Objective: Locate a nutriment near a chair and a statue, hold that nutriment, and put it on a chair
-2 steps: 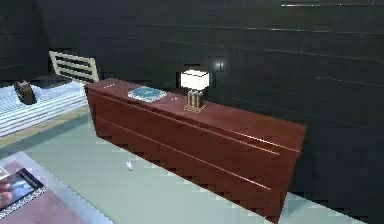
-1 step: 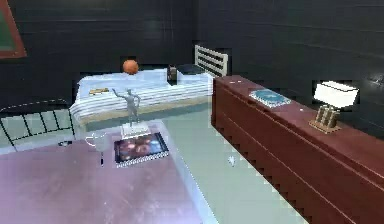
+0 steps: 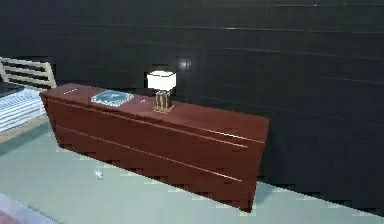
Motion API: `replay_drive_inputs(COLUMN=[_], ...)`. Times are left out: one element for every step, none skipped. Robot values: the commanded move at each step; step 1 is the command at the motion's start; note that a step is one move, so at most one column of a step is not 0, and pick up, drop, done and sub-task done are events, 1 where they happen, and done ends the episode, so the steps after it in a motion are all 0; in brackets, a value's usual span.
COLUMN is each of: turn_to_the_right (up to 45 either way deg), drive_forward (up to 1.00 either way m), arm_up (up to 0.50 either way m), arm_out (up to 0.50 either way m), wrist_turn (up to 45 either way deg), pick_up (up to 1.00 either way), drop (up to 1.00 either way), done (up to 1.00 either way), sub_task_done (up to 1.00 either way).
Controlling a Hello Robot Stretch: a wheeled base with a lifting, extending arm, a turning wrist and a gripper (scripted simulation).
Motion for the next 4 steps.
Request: replay_drive_inputs(turn_to_the_right=[45.0,45.0,39.0,0.0], drive_forward=[0.0,0.0,0.0,0.0], arm_up=[0.0,0.0,0.0,0.0], arm_out=[0.0,0.0,0.0,0.44], wrist_turn=[0.0,0.0,0.0,0.0], pick_up=[0.0,0.0,0.0,0.0], drop=[0.0,0.0,0.0,0.0], done=[0.0,0.0,0.0,0.0], sub_task_done=[0.0,0.0,0.0,0.0])
